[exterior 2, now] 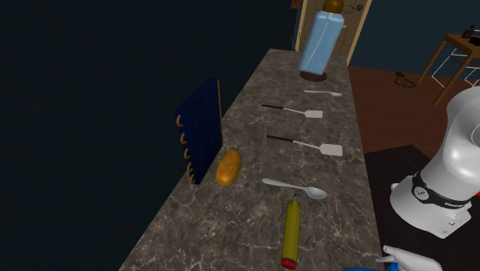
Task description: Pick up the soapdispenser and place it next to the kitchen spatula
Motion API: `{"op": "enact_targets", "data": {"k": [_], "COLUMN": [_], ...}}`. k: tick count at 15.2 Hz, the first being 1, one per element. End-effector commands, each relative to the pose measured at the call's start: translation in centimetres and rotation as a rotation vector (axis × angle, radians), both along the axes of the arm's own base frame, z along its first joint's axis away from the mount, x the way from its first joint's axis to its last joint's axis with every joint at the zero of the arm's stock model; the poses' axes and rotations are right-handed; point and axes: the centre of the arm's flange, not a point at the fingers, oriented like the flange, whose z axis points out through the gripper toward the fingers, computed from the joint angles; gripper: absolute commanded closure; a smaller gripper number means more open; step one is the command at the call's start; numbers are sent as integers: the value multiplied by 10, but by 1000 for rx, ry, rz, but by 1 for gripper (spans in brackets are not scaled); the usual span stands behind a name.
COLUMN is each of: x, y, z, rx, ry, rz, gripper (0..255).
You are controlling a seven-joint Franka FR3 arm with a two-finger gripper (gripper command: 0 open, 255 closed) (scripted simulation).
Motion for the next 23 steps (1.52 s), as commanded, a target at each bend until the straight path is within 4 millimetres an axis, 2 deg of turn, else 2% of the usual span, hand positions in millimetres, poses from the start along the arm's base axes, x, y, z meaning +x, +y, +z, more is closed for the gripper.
{"op": "enact_targets", "data": {"k": [1, 15, 16, 23], "x": [-20, -161, -167, -167], "y": [-13, -122, -127, -127], "z": [9, 60, 62, 25], "rx": [0, 0, 0, 0], "ry": [0, 0, 0, 0], "rz": [2, 2, 2, 2], "gripper": [255, 255, 255, 255]}}
